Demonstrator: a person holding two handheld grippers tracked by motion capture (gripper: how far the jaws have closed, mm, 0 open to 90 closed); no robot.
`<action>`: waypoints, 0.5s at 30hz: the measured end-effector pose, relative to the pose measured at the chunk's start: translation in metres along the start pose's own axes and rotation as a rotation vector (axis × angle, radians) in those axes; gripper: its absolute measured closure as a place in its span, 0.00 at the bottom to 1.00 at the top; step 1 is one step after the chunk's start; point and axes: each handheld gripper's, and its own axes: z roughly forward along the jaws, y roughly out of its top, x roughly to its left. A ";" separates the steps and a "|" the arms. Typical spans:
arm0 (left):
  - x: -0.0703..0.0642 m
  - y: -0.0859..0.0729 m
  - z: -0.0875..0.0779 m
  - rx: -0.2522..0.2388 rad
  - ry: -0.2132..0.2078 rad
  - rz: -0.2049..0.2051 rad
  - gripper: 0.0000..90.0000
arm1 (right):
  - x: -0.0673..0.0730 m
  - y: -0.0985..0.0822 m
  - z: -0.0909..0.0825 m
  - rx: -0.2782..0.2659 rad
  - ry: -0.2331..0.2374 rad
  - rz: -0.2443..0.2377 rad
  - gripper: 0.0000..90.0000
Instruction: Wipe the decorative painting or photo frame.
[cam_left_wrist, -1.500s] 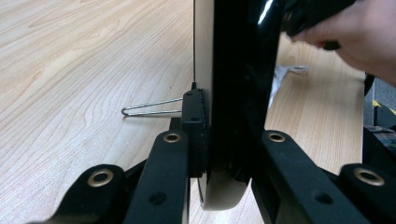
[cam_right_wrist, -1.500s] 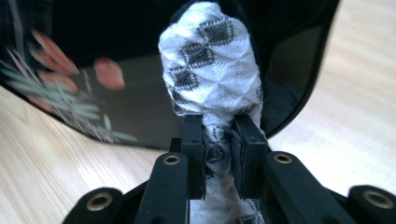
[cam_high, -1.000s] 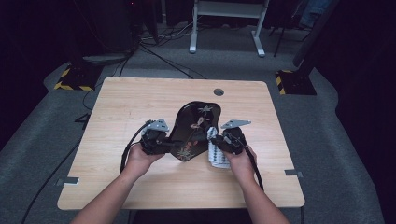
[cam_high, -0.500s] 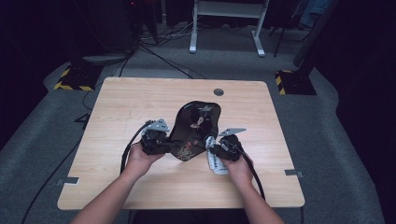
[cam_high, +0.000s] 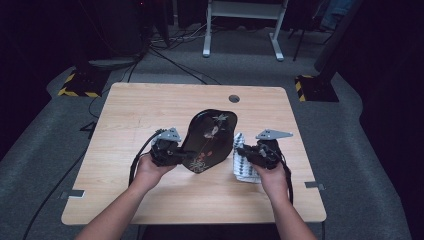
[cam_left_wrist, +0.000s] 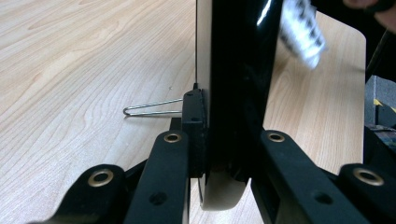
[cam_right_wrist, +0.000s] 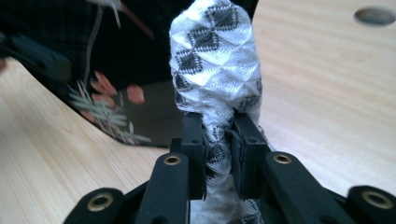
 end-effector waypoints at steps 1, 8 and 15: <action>0.000 0.000 0.000 -0.001 -0.001 0.002 0.89 | 0.000 0.000 0.000 0.000 0.000 0.000 0.87; 0.000 0.000 0.000 0.002 -0.006 0.006 0.89 | 0.003 0.024 -0.023 -0.045 0.003 -0.019 0.87; -0.001 -0.001 -0.001 0.006 -0.026 0.021 0.89 | 0.013 0.047 -0.040 -0.077 0.013 -0.053 0.86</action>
